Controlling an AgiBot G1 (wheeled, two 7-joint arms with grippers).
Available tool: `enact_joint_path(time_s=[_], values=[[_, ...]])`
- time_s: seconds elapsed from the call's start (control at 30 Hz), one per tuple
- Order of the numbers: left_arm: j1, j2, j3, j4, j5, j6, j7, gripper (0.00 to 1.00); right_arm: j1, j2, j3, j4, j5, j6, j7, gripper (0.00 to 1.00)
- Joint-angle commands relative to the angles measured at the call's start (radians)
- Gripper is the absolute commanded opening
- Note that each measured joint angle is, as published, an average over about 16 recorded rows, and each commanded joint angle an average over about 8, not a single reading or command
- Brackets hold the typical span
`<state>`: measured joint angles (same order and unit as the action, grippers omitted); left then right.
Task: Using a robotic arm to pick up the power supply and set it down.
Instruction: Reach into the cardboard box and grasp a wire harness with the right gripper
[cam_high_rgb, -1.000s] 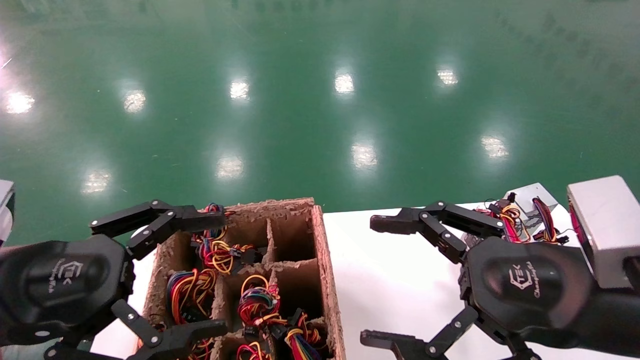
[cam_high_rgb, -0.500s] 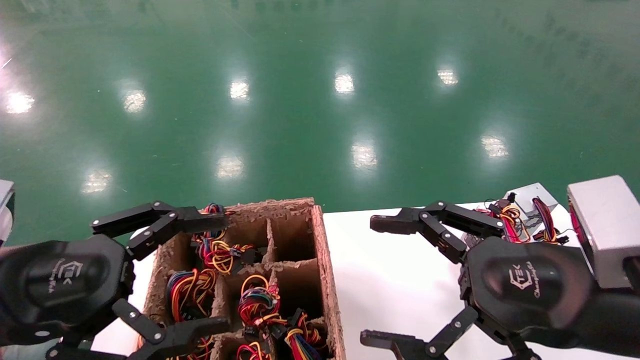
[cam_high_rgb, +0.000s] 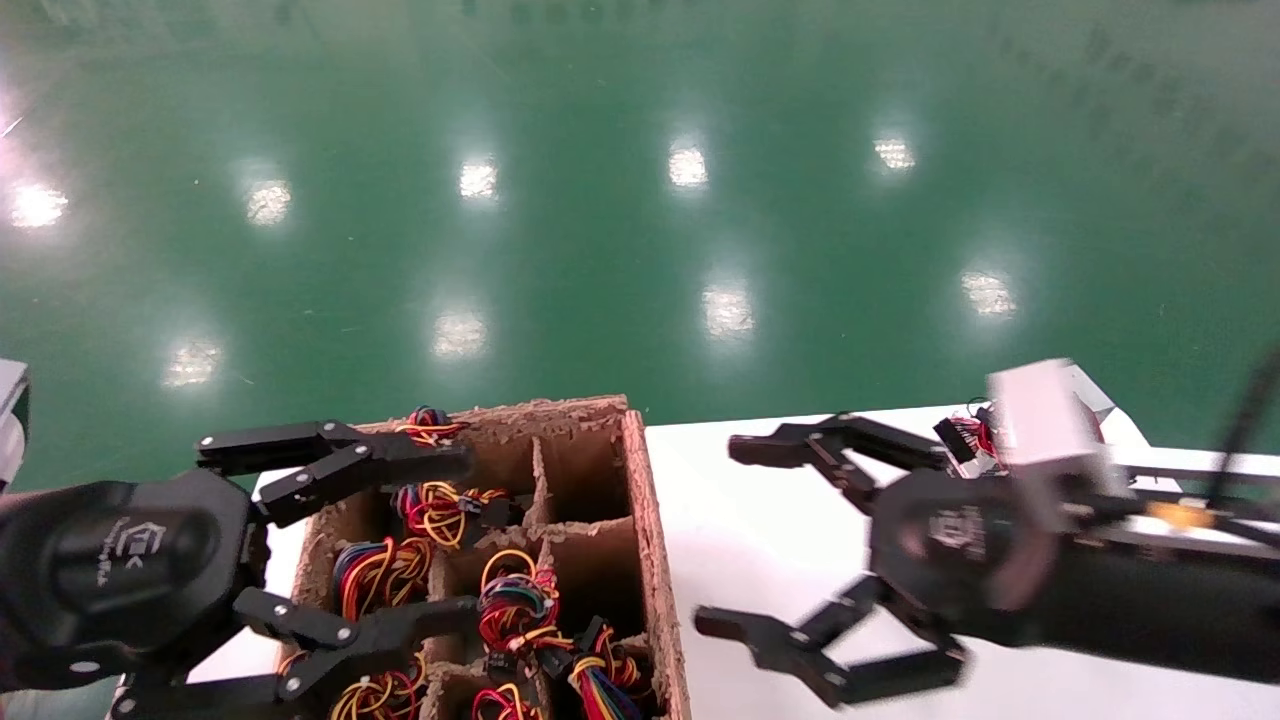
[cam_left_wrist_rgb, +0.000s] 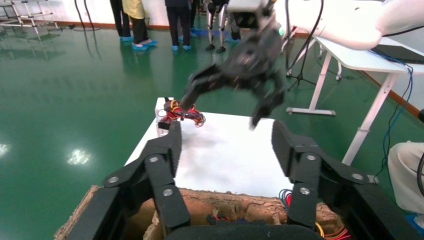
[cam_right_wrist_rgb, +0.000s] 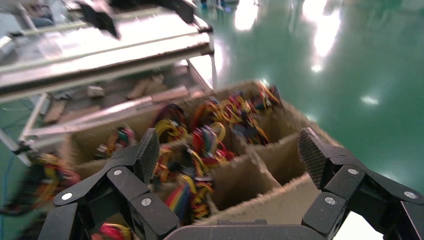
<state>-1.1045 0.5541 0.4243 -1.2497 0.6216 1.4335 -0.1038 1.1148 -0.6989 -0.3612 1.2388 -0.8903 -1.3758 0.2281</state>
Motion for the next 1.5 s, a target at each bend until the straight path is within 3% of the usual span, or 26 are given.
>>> enact_joint_path(time_s=[0.03, 0.4, 0.47, 0.7, 0.77, 1.5], values=[[0.000, 0.000, 0.000, 0.000, 0.000, 0.000, 0.000, 0.00, 0.013, -0.023, -0.021, -0.002, -0.042, 0.029, 0.011, 1.00], [0.000, 0.000, 0.000, 0.000, 0.000, 0.000, 0.000, 0.00, 0.085, -0.200, -0.137, -0.058, -0.178, 0.097, 0.089, 1.00], [0.000, 0.000, 0.000, 0.000, 0.000, 0.000, 0.000, 0.00, 0.095, -0.225, -0.155, -0.062, -0.200, 0.107, 0.108, 0.96], [0.000, 0.000, 0.000, 0.000, 0.000, 0.000, 0.000, 0.00, 0.103, -0.276, -0.203, -0.054, -0.264, 0.140, 0.156, 0.13], [0.000, 0.000, 0.000, 0.000, 0.000, 0.000, 0.000, 0.00, 0.102, -0.281, -0.213, -0.049, -0.280, 0.146, 0.168, 0.01], [0.000, 0.000, 0.000, 0.000, 0.000, 0.000, 0.000, 0.00, 0.070, -0.279, -0.232, -0.033, -0.307, 0.177, 0.216, 0.00]])
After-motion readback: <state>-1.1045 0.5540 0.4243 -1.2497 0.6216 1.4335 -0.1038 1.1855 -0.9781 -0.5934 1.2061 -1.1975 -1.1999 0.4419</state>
